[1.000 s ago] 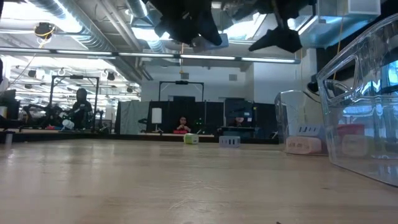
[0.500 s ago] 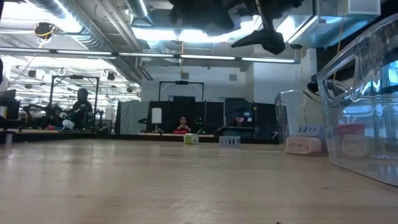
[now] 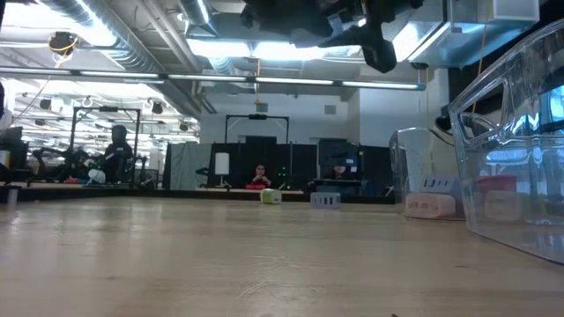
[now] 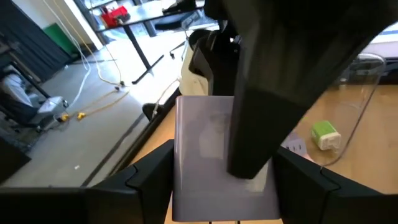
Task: Pick & Place Office items
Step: Put the bottom blue charger adapter into the top transparent bin
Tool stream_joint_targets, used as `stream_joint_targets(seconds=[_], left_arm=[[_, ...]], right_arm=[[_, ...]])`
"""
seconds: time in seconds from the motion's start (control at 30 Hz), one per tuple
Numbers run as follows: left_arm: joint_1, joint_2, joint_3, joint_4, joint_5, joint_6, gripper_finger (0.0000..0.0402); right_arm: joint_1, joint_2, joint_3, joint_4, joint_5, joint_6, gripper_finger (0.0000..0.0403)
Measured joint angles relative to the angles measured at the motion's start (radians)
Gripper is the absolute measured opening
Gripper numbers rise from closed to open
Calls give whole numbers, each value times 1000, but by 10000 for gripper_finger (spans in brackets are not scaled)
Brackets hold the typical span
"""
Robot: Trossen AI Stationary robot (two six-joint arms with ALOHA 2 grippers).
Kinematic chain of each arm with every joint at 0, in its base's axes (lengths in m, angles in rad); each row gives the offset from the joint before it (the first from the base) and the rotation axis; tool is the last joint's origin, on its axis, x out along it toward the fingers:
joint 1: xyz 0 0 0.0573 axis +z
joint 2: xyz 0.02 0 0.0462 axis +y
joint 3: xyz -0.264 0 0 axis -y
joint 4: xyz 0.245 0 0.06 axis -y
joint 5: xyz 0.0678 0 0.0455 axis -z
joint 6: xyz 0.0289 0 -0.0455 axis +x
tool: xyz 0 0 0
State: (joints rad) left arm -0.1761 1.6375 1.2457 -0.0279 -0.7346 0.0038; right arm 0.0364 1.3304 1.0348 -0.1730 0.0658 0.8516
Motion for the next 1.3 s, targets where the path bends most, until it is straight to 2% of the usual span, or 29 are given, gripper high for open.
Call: stream_joint_targets(seconds=[0.1,0.13,0.47,0.67,0.83,1.07,1.17,1.3], left_arm=[[0,0,0,17,-15,34,224],[0,1,0,19,-21,39,224],[-26,2,0,33,-8,-21,247],[-32,1,1,27,10,-143,274],[-32,1,1,-51,8,-250,282],[-31,1,1,-171,5,-377,279],[-31,1,1,-195,5,-406,279],[-31,1,1,-219,20,-427,279]], right_arm=[[0,-1,0,2,4,8,128],[-1,-1,0,5,4,12,122],[-24,-8,1,-30,-18,-52,122],[-51,-51,0,-222,-4,-81,122],[-47,-106,0,-499,-48,-93,122],[16,-153,-1,-873,-32,-37,122],[42,-153,-29,-959,9,21,122],[56,-153,-91,-964,13,85,122]])
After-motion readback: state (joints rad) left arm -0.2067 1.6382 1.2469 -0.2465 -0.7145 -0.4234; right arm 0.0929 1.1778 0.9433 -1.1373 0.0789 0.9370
